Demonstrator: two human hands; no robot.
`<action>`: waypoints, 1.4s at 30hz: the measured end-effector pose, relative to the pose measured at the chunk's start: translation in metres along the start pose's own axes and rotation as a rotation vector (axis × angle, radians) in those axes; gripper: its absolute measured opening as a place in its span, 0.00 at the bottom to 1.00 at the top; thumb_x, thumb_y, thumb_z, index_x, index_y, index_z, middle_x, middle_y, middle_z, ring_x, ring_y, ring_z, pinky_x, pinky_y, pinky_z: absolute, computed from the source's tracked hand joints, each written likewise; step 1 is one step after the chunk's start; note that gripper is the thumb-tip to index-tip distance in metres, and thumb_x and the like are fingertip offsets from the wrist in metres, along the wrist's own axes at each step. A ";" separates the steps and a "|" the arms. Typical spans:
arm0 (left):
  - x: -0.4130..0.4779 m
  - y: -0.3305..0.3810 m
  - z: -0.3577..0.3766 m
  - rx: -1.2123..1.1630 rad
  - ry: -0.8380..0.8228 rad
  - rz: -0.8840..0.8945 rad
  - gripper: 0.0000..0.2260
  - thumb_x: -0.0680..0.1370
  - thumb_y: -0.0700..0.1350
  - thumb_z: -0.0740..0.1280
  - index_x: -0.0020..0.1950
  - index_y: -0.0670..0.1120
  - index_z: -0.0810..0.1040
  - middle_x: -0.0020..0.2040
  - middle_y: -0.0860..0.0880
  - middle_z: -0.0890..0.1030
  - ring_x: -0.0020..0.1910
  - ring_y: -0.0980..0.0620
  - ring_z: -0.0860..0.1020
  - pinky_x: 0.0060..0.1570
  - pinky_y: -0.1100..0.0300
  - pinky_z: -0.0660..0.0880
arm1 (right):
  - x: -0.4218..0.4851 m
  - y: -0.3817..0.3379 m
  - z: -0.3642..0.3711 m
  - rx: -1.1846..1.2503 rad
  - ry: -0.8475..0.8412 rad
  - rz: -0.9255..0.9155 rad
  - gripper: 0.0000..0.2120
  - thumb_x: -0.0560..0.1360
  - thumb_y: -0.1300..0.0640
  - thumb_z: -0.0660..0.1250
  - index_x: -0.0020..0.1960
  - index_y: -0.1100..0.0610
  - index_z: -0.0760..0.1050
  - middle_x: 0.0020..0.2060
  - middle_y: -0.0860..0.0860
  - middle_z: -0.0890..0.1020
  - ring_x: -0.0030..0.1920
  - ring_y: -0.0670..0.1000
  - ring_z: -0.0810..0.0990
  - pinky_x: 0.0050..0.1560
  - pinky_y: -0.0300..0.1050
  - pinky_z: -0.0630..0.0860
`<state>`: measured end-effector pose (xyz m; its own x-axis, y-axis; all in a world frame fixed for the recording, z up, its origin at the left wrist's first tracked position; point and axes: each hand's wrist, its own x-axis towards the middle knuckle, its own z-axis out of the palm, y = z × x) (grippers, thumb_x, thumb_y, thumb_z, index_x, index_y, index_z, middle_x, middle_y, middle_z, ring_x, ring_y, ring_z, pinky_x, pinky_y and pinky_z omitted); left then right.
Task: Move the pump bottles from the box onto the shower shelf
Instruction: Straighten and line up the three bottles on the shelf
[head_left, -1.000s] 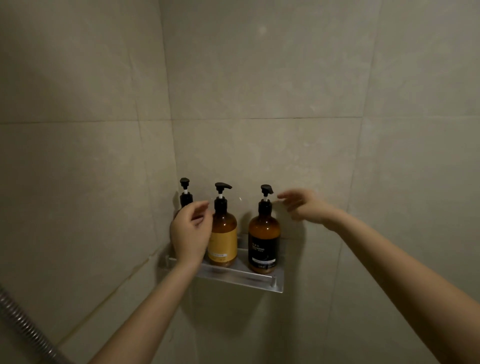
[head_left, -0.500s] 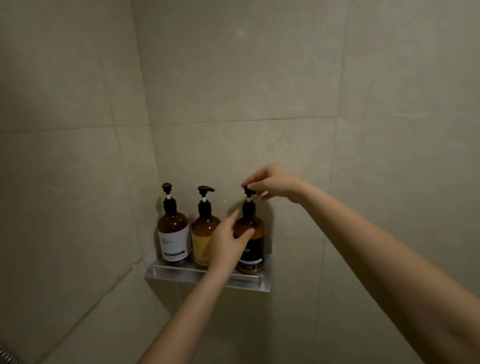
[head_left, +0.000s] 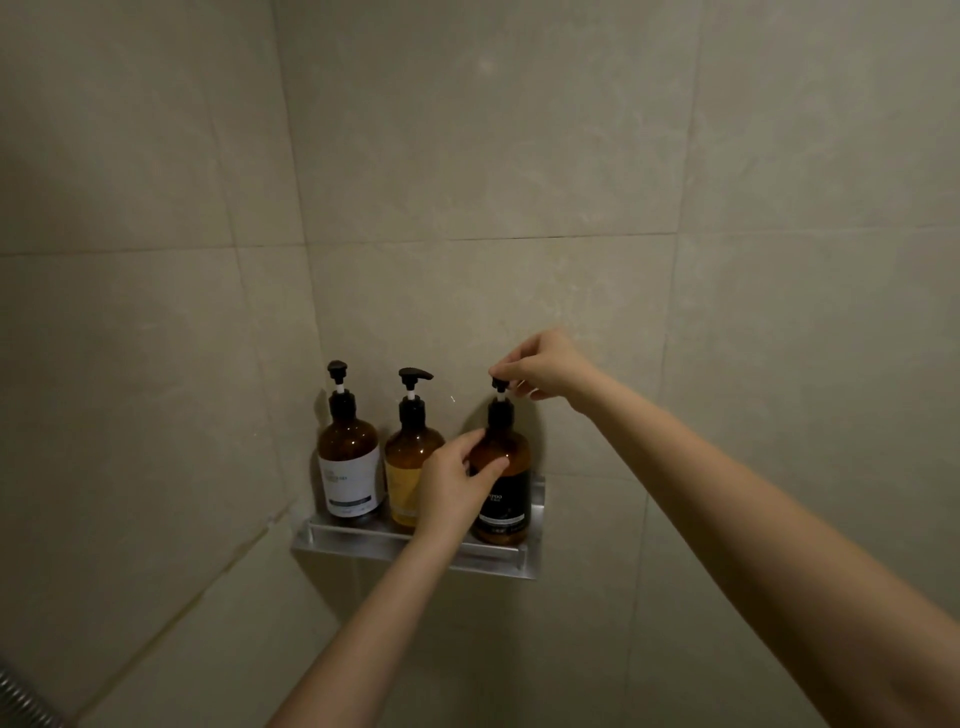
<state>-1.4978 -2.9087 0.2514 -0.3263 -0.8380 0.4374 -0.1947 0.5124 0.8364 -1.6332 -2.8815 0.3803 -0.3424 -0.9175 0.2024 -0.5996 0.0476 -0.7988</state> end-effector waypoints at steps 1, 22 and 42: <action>0.000 0.000 0.000 -0.002 0.002 -0.003 0.23 0.73 0.46 0.70 0.68 0.47 0.71 0.66 0.48 0.76 0.63 0.52 0.74 0.59 0.59 0.73 | 0.000 0.000 0.002 0.001 0.009 0.002 0.07 0.72 0.54 0.71 0.39 0.56 0.77 0.33 0.50 0.80 0.35 0.48 0.78 0.32 0.38 0.72; 0.032 -0.020 -0.107 0.221 0.155 -0.006 0.23 0.73 0.43 0.71 0.67 0.45 0.72 0.63 0.46 0.78 0.60 0.51 0.76 0.57 0.59 0.72 | 0.024 -0.068 0.037 -0.374 -0.225 -0.376 0.12 0.77 0.59 0.63 0.59 0.53 0.77 0.48 0.47 0.77 0.44 0.47 0.79 0.34 0.34 0.73; 0.047 -0.039 -0.102 0.239 -0.058 -0.066 0.26 0.65 0.49 0.77 0.62 0.47 0.78 0.58 0.48 0.81 0.55 0.54 0.78 0.54 0.58 0.75 | 0.046 -0.071 0.058 -0.365 -0.236 -0.067 0.20 0.69 0.48 0.73 0.53 0.61 0.77 0.47 0.54 0.84 0.38 0.47 0.80 0.30 0.37 0.68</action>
<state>-1.4111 -2.9873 0.2728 -0.3565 -0.8626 0.3589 -0.4283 0.4923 0.7578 -1.5641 -2.9503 0.4136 -0.1454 -0.9863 0.0781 -0.8456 0.0829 -0.5273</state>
